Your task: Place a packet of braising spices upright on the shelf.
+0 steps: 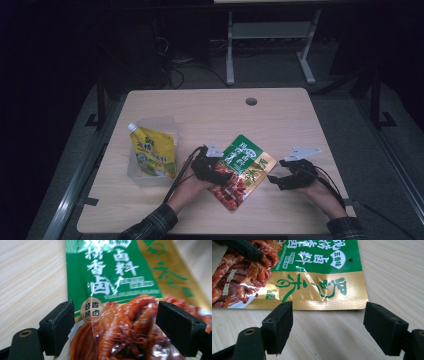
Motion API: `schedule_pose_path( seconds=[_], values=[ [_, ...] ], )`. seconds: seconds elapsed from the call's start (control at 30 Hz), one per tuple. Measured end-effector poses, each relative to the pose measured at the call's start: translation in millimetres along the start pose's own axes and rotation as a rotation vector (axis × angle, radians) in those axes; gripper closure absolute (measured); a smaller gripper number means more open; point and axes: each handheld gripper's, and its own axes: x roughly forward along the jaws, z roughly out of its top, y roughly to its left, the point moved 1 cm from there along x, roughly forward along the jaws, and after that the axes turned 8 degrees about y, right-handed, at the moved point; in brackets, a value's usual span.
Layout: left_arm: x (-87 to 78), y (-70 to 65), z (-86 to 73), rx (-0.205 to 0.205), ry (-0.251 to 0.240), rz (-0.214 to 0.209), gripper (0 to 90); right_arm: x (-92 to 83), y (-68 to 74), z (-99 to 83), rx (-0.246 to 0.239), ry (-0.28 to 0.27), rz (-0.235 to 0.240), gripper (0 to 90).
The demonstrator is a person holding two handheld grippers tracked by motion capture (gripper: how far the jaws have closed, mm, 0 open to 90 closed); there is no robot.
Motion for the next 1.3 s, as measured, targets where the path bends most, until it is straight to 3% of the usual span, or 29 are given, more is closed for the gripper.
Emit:
schedule_pose_path(
  seconds=[0.13,0.23,0.4,0.77,0.93,1.2,1.3],
  values=[
    [1.6,5.5,-0.7,-0.032,-0.013,0.006,14.8,0.9,-1.0,0.4,-0.003,-0.005,0.002,23.2],
    [3.0,8.9,-2.5,-0.054,-0.019,-0.015,14.5,0.9,-0.5,0.8,-0.004,-0.004,0.004,23.1],
    [0.8,5.6,-1.7,-0.044,0.001,-0.010,20.7,-0.1,0.6,1.4,-0.007,-0.012,0.003,23.2],
    [-3.1,2.1,6.2,0.022,0.066,-0.003,62.8,-5.0,0.1,3.2,-0.006,-0.038,0.013,23.2],
    [-1.7,2.5,7.6,0.012,0.059,-0.023,84.2,-4.9,0.3,3.2,-0.006,-0.023,0.011,22.1],
    [-3.6,6.9,3.6,-0.011,0.009,-0.059,89.5,-7.8,-3.6,1.8,0.032,-0.024,-0.015,15.7],
    [-6.4,7.2,3.8,-0.042,-0.017,-0.069,89.7,-9.1,-5.8,0.2,0.053,-0.031,-0.016,15.6]
  ],
)
